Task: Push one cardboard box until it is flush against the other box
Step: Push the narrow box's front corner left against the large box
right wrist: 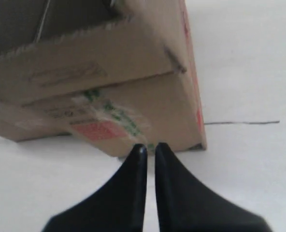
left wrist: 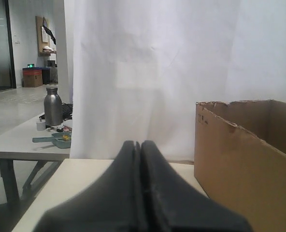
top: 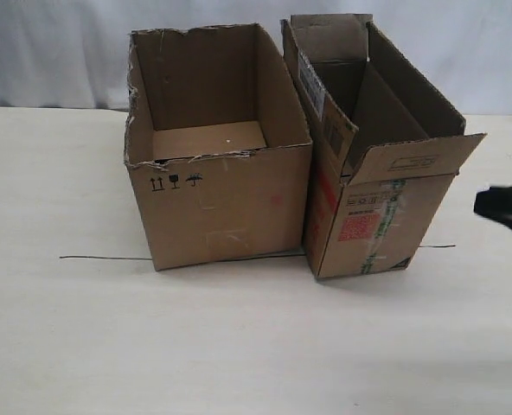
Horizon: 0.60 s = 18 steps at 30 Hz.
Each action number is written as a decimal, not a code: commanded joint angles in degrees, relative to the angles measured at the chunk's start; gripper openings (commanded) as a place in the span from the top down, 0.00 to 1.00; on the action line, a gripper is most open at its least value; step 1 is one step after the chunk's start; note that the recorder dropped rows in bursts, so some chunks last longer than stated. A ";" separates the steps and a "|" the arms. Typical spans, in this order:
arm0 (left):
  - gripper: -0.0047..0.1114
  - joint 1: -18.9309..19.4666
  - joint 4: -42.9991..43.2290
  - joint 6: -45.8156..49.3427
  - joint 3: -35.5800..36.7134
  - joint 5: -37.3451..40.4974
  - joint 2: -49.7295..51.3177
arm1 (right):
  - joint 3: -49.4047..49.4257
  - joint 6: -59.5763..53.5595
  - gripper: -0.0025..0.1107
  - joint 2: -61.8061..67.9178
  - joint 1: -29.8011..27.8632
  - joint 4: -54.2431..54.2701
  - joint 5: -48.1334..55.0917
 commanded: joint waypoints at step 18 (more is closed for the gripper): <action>0.96 -0.41 0.12 -0.15 0.19 -0.30 -0.21 | 7.94 3.95 0.93 10.28 34.26 0.93 -36.72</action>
